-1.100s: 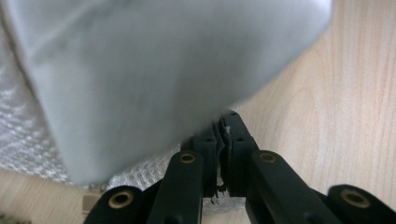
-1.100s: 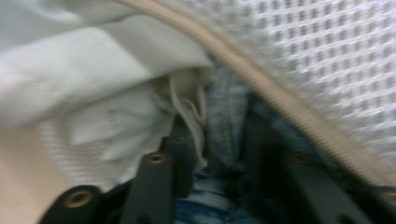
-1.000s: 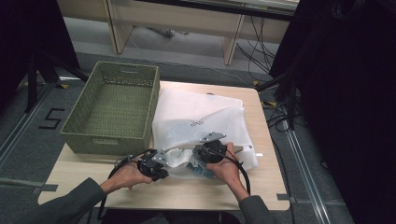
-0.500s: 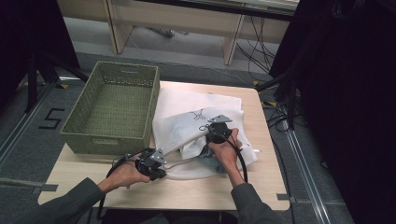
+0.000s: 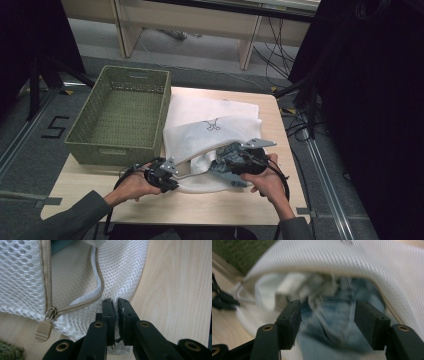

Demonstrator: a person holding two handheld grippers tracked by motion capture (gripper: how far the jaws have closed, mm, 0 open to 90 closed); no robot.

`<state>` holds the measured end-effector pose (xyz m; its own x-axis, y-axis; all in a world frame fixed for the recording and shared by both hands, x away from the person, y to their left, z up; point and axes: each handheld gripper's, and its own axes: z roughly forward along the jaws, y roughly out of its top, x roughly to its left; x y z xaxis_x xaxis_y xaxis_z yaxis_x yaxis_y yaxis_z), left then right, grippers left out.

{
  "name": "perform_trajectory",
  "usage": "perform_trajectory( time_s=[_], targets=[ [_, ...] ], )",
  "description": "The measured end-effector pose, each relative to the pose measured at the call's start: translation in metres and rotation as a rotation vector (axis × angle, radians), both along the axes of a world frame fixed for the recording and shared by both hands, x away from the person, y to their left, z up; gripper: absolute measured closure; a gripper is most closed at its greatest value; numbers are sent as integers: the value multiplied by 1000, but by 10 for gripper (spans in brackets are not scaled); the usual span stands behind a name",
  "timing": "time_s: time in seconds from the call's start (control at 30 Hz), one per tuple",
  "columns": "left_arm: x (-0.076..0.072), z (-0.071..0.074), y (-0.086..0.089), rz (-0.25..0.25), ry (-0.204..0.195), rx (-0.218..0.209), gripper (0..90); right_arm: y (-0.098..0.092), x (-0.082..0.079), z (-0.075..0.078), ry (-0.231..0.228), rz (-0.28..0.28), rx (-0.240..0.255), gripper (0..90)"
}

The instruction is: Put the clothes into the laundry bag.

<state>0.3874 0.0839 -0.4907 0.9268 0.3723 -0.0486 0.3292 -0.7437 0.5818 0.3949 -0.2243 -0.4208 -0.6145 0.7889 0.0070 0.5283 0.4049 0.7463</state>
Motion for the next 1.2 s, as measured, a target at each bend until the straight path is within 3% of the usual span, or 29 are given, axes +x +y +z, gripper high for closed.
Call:
perform_trajectory(
  time_s=[0.03,0.07,0.13,0.23,0.3,0.37,0.43,0.47,0.5,0.53,0.57,0.6,0.63,0.67,0.73,0.77,0.8,0.87,0.93,1.03,1.1,1.2],
  targets=[
    [0,0,0,-1,-2,-2,827,-5,-7,-1,24,-29,-18,386],
    [0,0,-1,-3,-5,-2,816,-13,-11,-4,17,-36,-37,379],
    [0,1,-4,-8,-11,-15,789,-20,-17,-9,38,-51,-34,370],
    [-2,3,-16,-6,-31,-72,719,-31,-22,-20,53,-52,-53,358],
    [-5,3,-31,-34,-25,-126,674,-31,-21,-27,68,-35,-57,349],
    [-4,0,-42,-50,-43,-124,610,-25,-20,-33,100,-34,-54,343],
    [-3,-3,-51,-39,-24,-124,570,-20,-19,-40,91,-28,-55,331],
    [-1,-7,-57,-45,-17,-126,564,-17,-19,-41,112,-40,-40,331],
    [0,-10,-61,-41,-10,-119,555,-15,-16,-44,120,-17,-65,330],
    [0,-11,-64,-45,-9,-107,547,-9,-17,-47,172,-56,-24,326],
    [0,-13,-66,-38,-4,-102,549,-8,-15,-50,173,-42,-38,325],
    [0,-13,-66,-28,-3,-105,560,-4,-13,-54,191,-51,-21,326],
    [1,-13,-66,-21,0,-101,585,0,-11,-57,216,-43,-47,321],
    [2,-12,-65,-22,-10,-95,645,8,-8,-66,199,-34,-69,321],
    [2,-12,-64,-10,4,-97,670,11,-8,-66,203,-33,-85,335],
    [1,-13,-64,5,18,-102,710,15,-5,-66,180,-26,-113,372],
    [2,-12,-63,0,7,-96,737,18,-4,-66,175,-33,-114,423],
    [3,-12,-61,4,7,-86,806,23,0,-64,151,-51,-150,579],
    [3,-12,-60,8,15,-87,840,26,6,-64,125,-57,-165,653],
    [2,-12,-59,8,24,-87,861,31,19,-65,132,-113,-101,730],
    [2,-12,-59,3,25,-82,866,34,30,-65,94,-135,-108,753],
    [1,-12,-58,10,31,-81,867,37,46,-64,83,-174,-75,761]
  ],
)
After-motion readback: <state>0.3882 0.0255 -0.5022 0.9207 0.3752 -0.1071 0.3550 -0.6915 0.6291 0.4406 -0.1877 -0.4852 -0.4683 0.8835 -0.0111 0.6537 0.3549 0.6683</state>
